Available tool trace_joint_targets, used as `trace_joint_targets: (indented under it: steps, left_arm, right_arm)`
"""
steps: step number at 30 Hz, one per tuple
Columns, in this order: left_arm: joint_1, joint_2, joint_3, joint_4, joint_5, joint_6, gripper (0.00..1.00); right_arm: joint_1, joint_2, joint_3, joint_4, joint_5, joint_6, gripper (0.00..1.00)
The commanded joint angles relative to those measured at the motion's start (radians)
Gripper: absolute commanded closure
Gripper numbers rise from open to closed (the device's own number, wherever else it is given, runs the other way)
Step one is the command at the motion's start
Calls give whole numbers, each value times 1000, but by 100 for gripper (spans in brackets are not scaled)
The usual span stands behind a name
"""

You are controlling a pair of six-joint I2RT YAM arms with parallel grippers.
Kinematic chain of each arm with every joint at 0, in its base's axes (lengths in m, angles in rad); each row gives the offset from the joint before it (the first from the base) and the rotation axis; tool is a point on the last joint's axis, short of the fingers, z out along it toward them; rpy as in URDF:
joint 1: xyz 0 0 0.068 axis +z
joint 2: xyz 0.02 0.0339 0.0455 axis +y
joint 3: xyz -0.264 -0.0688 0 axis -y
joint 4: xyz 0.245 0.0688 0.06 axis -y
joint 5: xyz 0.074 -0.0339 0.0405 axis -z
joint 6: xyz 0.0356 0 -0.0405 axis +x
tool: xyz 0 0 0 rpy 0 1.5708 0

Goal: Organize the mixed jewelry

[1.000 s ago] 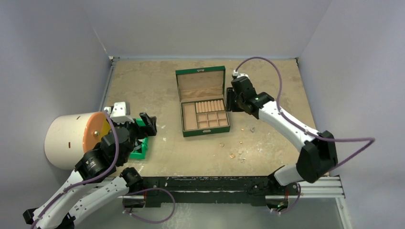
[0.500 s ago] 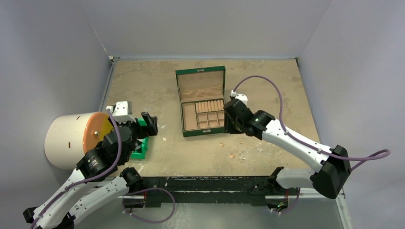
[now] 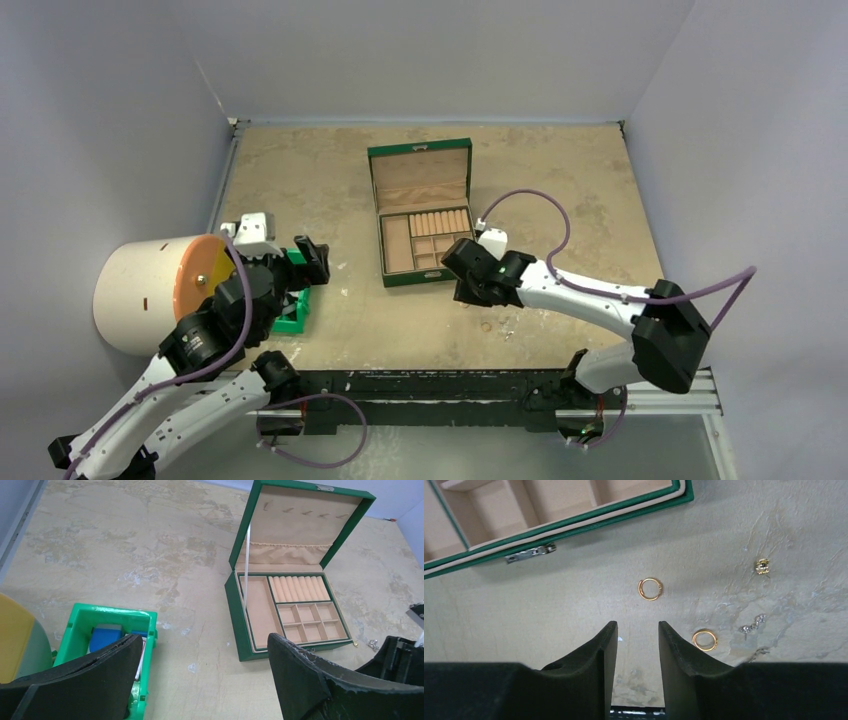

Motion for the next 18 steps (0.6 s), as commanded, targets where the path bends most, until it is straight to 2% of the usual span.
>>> trace_joint_targets:
  steps: [1,18]
  left_arm:
    - [0,-14,17,28,-7,-10,4]
    - [0,-21,18,28,-10,-10,4]
  right_arm:
    - [6,38,-26,49,65,129,63]
    - [6,156,-38,51,96,201,68]
